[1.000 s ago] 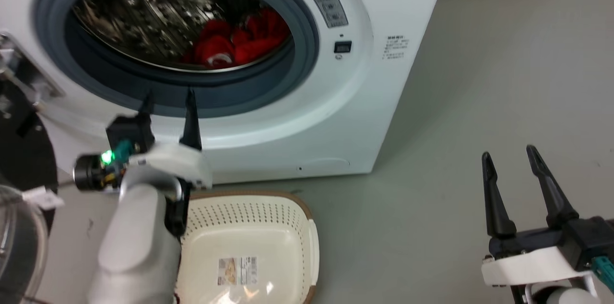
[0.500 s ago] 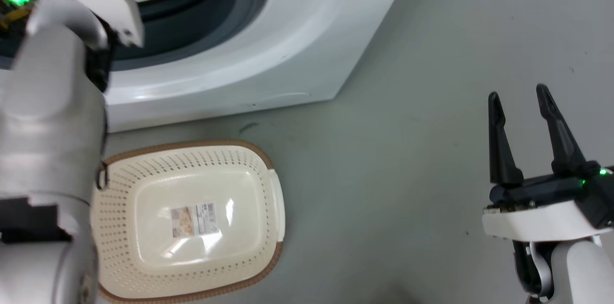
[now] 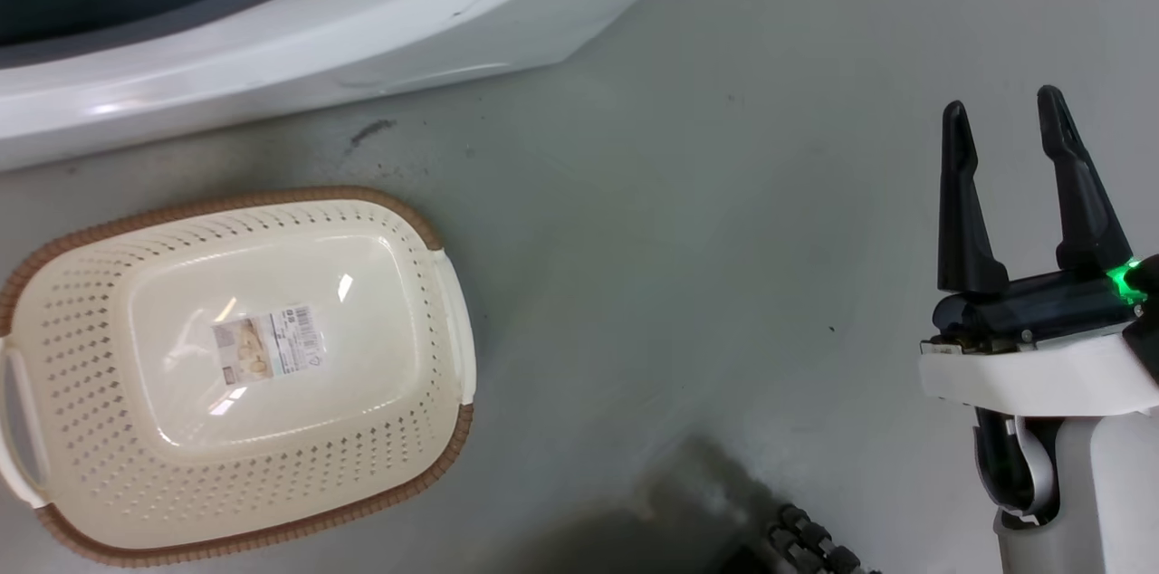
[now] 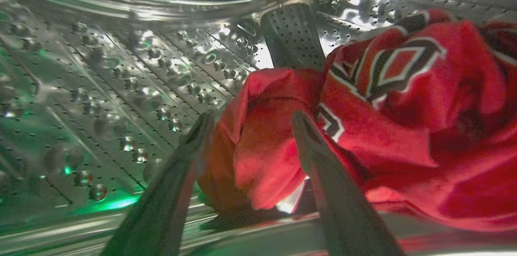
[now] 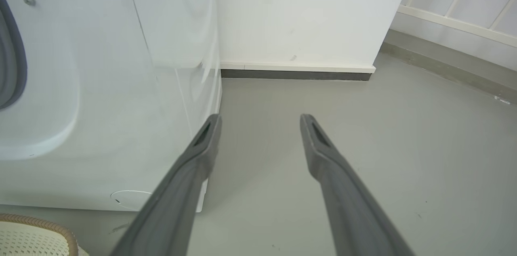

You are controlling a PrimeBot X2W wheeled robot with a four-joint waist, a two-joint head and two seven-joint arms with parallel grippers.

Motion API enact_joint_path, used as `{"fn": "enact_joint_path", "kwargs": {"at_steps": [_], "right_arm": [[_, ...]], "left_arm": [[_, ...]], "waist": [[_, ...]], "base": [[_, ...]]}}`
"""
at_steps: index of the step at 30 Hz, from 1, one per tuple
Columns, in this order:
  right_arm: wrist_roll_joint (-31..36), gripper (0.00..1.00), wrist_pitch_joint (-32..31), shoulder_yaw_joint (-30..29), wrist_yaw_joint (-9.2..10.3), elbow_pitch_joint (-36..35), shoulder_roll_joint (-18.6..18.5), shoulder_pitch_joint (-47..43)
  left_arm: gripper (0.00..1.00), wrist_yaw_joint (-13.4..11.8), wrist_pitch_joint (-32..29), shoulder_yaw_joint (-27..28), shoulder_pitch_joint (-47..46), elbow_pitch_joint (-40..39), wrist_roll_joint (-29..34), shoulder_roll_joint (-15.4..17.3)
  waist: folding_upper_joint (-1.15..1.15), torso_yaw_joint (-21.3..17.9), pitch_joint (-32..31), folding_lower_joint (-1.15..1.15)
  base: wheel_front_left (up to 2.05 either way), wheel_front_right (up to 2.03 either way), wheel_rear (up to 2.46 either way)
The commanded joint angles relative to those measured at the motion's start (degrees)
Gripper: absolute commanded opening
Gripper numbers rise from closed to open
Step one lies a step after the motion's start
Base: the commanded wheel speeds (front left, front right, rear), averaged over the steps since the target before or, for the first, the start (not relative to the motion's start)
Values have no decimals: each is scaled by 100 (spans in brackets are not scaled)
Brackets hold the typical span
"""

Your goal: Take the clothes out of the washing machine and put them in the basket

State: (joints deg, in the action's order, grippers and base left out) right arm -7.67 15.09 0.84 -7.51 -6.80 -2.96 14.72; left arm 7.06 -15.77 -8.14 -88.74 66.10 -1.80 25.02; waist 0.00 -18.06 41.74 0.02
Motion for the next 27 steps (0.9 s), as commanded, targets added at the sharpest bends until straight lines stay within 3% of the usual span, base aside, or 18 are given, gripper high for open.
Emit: {"fn": "enact_joint_path", "kwargs": {"at_steps": [1,11,24,25,26,27], "right_arm": [[-46,100,11,40,4,-48,15,121],[-238,100,11,90,4,-111,13,240],[-426,100,12,69,4,-110,13,293],[-431,100,12,65,4,-107,13,292],[-432,100,12,62,4,-103,13,294],[-430,100,12,60,4,-98,13,301]], "left_arm": [[100,26,-204,26,-229,65,-117,43],[100,34,-1070,-427,-910,202,-120,225],[100,37,-1339,-807,-992,381,-282,448],[91,37,-1351,-836,-991,387,-305,444],[34,37,-1333,-880,-999,375,-307,455],[0,37,-1275,-923,-1006,348,-319,468]], "waist": [[0,-143,236,-2],[0,-329,629,-2],[0,-476,834,-2],[0,-478,839,-2],[0,-479,844,-2],[0,-482,849,-2]], "base": [[0,0,0],[0,0,0],[0,0,0],[0,0,0],[0,0,0],[0,0,0]]}}
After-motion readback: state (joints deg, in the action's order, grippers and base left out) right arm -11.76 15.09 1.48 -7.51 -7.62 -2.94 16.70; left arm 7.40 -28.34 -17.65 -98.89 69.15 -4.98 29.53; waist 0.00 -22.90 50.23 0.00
